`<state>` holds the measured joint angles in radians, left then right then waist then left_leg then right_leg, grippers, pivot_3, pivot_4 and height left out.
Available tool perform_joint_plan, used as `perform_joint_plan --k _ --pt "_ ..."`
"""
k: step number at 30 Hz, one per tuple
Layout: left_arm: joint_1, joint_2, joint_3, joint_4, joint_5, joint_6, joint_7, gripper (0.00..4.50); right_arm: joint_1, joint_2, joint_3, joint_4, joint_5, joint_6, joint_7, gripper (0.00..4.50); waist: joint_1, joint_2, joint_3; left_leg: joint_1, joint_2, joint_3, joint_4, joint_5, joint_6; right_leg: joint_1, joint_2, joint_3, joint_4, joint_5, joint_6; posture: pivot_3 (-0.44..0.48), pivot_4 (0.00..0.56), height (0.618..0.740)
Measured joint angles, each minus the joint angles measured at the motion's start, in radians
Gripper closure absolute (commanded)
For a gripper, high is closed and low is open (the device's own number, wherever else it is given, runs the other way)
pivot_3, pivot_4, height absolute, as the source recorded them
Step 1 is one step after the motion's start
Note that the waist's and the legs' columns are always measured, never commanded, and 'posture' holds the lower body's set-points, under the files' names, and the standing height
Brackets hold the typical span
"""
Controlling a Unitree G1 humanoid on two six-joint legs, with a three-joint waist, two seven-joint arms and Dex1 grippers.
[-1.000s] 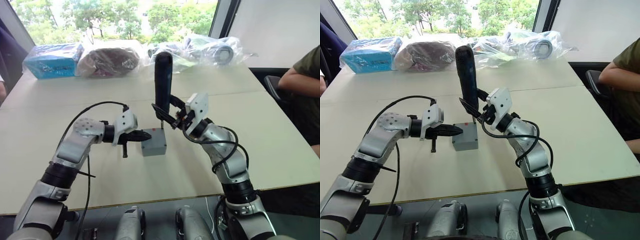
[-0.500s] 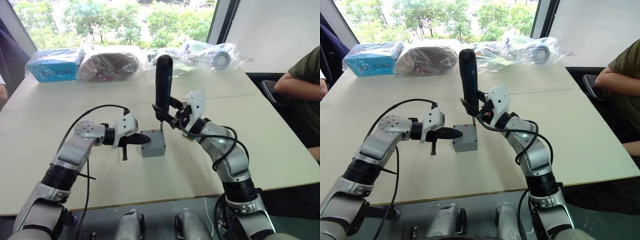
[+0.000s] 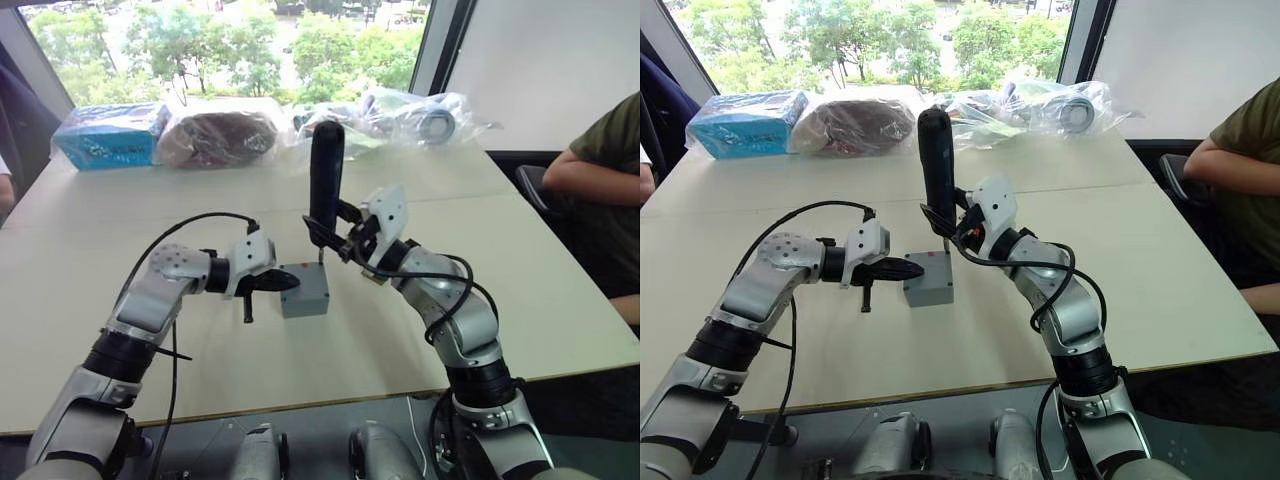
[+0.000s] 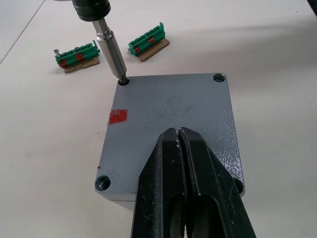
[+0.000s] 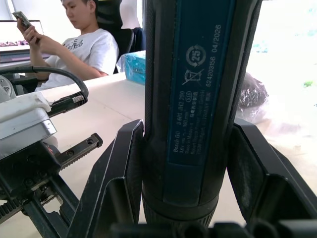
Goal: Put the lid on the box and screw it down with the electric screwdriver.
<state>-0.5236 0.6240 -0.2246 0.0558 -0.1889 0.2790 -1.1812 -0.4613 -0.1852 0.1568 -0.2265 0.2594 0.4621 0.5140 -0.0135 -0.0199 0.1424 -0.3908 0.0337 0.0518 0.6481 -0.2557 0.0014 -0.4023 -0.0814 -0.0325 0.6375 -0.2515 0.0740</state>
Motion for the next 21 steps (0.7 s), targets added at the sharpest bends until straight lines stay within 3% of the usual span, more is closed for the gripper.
perform_joint_plan --k 21 --pt "0.01 -0.001 0.0 0.002 0.004 0.001 -0.006 4.5 -0.001 -0.012 0.001 -0.016 0.001 0.061 -0.009 2.61 -0.001 0.003 -0.014 0.001 0.002 -0.002 -0.004 0.0 0.0 -0.002 -0.004 -0.001 -0.007 -0.001 -0.002 0.0 0.15 0.74"
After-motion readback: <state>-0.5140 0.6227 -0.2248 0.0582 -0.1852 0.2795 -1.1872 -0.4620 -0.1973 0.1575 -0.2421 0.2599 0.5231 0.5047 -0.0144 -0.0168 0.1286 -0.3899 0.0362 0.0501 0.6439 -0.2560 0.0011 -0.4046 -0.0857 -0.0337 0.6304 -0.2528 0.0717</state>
